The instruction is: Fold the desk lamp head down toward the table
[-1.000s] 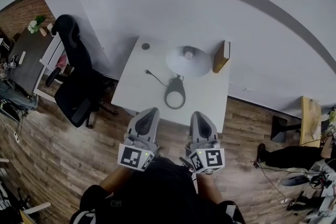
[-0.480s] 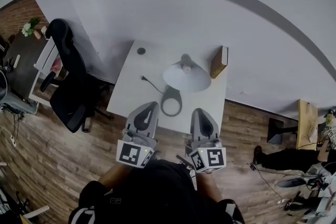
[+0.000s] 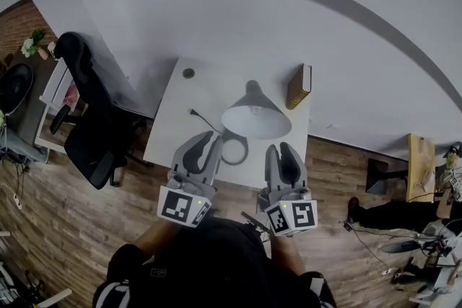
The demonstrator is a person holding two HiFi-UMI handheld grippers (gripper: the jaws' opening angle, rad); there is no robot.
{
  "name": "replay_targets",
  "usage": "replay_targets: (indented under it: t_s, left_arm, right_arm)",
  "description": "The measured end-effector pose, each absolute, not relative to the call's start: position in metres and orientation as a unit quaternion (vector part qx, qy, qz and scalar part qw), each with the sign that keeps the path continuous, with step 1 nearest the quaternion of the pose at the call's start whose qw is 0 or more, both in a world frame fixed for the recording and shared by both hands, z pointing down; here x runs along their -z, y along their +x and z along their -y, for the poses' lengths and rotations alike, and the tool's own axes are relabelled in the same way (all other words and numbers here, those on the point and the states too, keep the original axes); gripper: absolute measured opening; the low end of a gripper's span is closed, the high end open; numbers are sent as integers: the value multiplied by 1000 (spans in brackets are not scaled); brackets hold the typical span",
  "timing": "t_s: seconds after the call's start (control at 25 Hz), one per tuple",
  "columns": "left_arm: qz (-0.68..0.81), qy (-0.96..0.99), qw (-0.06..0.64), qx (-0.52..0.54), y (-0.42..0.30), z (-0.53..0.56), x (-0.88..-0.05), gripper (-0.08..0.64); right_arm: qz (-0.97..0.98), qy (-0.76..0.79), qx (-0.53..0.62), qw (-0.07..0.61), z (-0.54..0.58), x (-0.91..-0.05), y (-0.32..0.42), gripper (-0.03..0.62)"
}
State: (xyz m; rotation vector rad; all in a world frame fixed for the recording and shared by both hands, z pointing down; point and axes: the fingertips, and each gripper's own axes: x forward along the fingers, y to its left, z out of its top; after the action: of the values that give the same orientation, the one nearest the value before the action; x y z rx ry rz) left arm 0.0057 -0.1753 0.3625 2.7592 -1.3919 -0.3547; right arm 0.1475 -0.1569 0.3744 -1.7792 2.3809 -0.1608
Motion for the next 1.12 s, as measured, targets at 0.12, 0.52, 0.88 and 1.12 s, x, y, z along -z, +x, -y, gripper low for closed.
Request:
replay_targets:
  t_s: [0.12, 0.52, 0.88, 1.12]
  left_arm:
    - [438, 893, 17, 106, 11, 185, -364, 107]
    - [419, 902, 14, 107, 26, 208, -354, 130]
    - [415, 905, 10, 97, 35, 216, -355, 99]
    - [410, 907, 10, 98, 34, 212, -359, 66]
  right_arm:
    - [-795, -597, 54, 87, 163, -372, 148, 112]
    - [-795, -596, 59, 98, 181, -370, 152, 115]
    - [-803, -584, 64, 100, 188, -371, 146, 68]
    - [-802, -584, 69, 101, 186, -373, 143, 44]
